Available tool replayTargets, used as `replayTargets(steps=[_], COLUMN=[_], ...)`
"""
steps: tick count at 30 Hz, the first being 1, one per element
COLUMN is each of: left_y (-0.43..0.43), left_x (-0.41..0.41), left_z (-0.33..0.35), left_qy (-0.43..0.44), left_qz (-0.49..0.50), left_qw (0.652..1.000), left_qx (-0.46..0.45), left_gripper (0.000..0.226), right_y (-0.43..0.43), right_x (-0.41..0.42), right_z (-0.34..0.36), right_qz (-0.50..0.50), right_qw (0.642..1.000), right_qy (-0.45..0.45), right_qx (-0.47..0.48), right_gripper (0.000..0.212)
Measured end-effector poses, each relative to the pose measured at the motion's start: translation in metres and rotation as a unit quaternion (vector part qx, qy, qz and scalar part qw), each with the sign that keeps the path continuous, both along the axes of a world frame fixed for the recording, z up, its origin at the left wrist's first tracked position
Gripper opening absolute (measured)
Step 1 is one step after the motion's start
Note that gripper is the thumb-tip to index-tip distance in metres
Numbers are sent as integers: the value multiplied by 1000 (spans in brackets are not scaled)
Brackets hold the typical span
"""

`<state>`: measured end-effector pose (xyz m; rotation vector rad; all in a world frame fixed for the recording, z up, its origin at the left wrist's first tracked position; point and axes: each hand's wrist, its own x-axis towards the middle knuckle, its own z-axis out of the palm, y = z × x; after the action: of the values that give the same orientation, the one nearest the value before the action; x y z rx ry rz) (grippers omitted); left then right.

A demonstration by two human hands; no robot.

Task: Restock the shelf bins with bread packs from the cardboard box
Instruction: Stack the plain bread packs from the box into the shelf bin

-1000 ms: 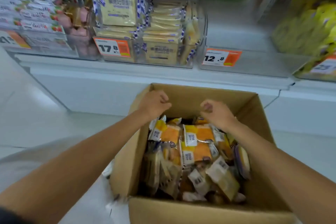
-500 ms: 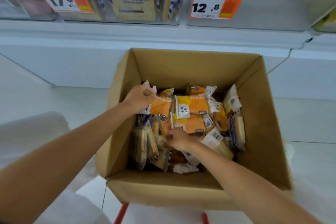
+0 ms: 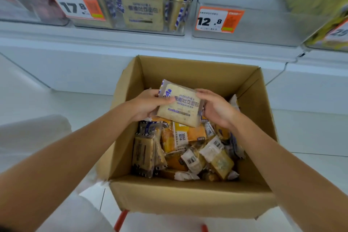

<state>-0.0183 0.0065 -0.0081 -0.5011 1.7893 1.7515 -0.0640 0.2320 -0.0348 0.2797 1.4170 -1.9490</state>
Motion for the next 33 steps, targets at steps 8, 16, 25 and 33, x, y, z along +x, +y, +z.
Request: replayTargets(steps=[8,16,25,33], left_y=[-70,-78,-69,-30], left_x=[13,10,11,1], left_z=[27,21,27,46], left_qy=[111,99,110,152], left_qz=[126,151,150,176], left_qw=[978,975,976,966], left_qx=[-122,-130,-114,-109], left_gripper=[45,30,38,34], right_y=[-49,-83,-34,26], right_x=[69,87,55,-23], right_z=[-65,-108,-65,50], right_qz=[319,402,228,99], right_qw=[914,839,934,961], right_qy=[-6,66,77,153], right_qx=[252,360,266,207], right_gripper=[44,54,24,27])
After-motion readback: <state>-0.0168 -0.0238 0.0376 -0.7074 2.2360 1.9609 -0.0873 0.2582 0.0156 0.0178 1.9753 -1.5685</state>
